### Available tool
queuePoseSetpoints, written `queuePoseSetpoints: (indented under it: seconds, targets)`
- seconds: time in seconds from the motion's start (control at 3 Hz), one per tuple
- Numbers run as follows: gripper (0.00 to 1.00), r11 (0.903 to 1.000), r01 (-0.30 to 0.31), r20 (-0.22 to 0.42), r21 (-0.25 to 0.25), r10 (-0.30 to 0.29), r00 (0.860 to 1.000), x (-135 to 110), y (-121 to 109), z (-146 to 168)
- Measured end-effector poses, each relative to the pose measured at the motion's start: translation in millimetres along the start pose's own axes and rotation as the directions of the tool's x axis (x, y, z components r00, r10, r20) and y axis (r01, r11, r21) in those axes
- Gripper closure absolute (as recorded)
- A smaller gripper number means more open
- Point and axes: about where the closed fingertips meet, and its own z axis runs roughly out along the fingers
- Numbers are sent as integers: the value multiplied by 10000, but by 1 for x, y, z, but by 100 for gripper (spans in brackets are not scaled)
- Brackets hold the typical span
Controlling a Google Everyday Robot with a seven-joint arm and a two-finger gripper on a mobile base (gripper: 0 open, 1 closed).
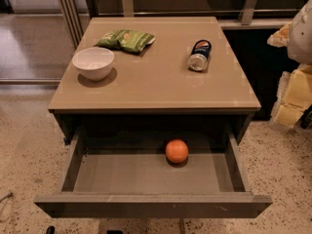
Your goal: Pick orange from top drawer and place on counter
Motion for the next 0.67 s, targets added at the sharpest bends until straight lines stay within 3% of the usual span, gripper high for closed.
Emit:
queuePoseSetpoints:
  seconds: [0.33, 0.67]
  targets:
    - [0, 10000, 0, 1, 1, 0, 10000, 0, 0, 0]
    - [19, 9997, -77, 137, 210, 74, 9999, -3, 2, 6]
